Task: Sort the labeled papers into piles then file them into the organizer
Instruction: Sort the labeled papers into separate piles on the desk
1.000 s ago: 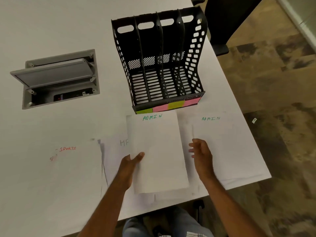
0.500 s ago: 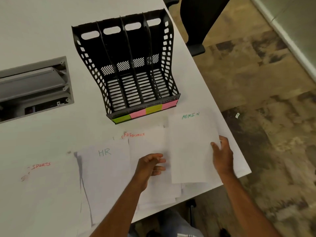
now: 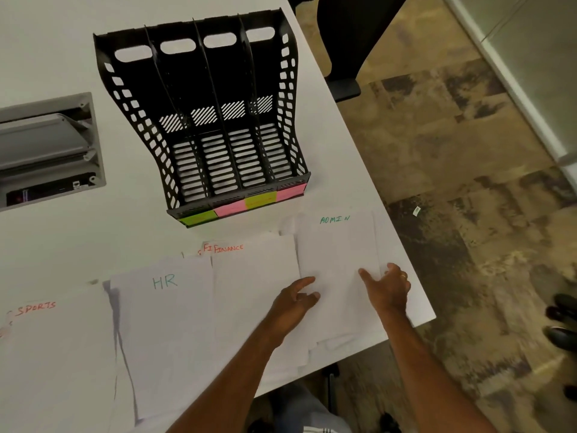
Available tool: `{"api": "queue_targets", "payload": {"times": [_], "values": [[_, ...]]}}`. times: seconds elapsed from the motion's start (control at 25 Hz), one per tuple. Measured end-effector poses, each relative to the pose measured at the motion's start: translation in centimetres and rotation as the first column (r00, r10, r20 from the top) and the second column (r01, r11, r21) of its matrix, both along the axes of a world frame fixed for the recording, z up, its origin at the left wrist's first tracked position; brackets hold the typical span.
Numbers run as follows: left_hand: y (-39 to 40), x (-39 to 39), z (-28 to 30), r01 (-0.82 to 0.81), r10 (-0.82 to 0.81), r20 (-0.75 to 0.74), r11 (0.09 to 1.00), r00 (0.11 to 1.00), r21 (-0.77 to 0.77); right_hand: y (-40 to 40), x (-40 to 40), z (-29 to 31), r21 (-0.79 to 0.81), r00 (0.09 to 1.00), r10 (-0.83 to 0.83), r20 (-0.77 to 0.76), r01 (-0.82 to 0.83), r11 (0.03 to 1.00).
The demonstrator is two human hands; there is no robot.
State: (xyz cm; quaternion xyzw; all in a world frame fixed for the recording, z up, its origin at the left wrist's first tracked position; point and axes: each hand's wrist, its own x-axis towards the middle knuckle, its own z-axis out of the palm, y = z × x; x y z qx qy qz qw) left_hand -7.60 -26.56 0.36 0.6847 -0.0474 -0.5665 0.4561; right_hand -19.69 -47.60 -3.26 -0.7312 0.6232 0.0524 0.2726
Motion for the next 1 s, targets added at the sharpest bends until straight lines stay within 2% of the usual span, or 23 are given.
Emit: {"api": "queue_targets", "payload": {"times": [0.12,0.28,0.44,0.48,0.6,0.68,0.88,1.0], "values": [[-0.6,-0.4,-0.4,0.113,-0.12,0.066,0.989,0.991,0.093,-1.0,0.6,0.1,0.07,0.999,-0.034,0.015,0.033,0.997],[-0.8,-0.5,-0.5,0.139,-0.152,0.116,0.984,0.982,0.113,-1.7,0.7,0.0,0.08,0.999,0.021,-0.041,-0.017,0.997],[-0.8,-0.6,-0.4,0.138,-0.154,0.158,0.985,0.975,0.106,-2.6,0.6,0.4,0.207,0.997,-0.067,0.036,0.058,0.977],[-0.8,-0.6,-0.5,0.138,-0.154,0.168,0.985,0.974,0.104,-2.6,0.5,0.6,0.206,0.997,-0.071,0.027,0.064,0.976],[-0.6,-1.0,-1.1,0.13,-0.144,0.176,0.987,0.974,0.093,-1.7,0.4,0.9,0.031,0.999,0.013,-0.048,-0.012,0.999],[-0.4,-1.3,-1.5,0.157,-0.172,0.205,0.984,0.963,0.088,-1.0,0.2,1.0,-0.02,0.998,0.046,-0.041,-0.046,0.999],[0.6,-1.6,-3.0,0.271,-0.281,0.324,0.96,0.903,0.077,-1.5,1.0,1.4,0.151,1.0,0.001,-0.027,0.003,0.989],[1.2,-2.1,-4.1,0.286,-0.293,0.357,0.955,0.887,0.073,-1.4,1.5,1.3,0.131,0.992,0.069,-0.103,-0.056,0.99]]}}
